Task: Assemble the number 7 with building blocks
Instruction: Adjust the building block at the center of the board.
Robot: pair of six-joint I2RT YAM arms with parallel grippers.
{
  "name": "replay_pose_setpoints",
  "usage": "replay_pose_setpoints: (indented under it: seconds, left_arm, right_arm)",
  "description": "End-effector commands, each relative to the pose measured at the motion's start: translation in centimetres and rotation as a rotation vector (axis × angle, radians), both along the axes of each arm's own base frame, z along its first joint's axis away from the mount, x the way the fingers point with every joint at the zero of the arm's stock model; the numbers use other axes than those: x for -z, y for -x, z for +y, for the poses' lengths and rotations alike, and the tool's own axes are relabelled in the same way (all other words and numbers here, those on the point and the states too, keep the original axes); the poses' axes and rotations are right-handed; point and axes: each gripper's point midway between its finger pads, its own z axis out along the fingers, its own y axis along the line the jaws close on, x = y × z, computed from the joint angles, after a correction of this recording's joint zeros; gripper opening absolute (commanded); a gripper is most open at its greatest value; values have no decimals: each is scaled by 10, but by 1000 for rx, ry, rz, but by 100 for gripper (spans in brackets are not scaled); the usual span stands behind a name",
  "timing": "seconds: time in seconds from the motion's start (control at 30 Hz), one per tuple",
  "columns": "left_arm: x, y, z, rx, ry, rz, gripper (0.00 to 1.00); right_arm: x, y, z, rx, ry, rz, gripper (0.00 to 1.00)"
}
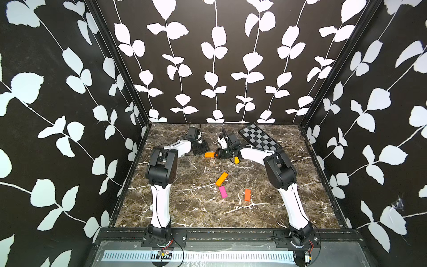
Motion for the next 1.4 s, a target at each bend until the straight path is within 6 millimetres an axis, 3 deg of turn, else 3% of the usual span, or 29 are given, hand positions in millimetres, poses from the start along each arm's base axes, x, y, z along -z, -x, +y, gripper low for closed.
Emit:
replay_pose_setpoints:
  seconds: [0.0, 0.4, 0.77, 1.07, 1.37]
  left_arm:
    - [-20, -3, 6, 0, -26, -42, 31]
    - [-28, -2, 11, -2, -47, -65, 37]
    - [-50, 19, 26, -28, -89, -88, 39]
    - [-28, 35, 23, -25, -56, -17, 39]
    - [-22, 40, 24, -30, -53, -7, 39]
  right_arm:
    - [5, -1, -7, 33, 43, 2, 44]
    - [3, -1, -9, 32, 47, 3, 46]
    - [-2, 2, -10, 31, 27, -12, 45]
    - [-4, 3, -10, 33, 23, -15, 44]
    - [-4, 1, -8, 29, 20, -14, 44]
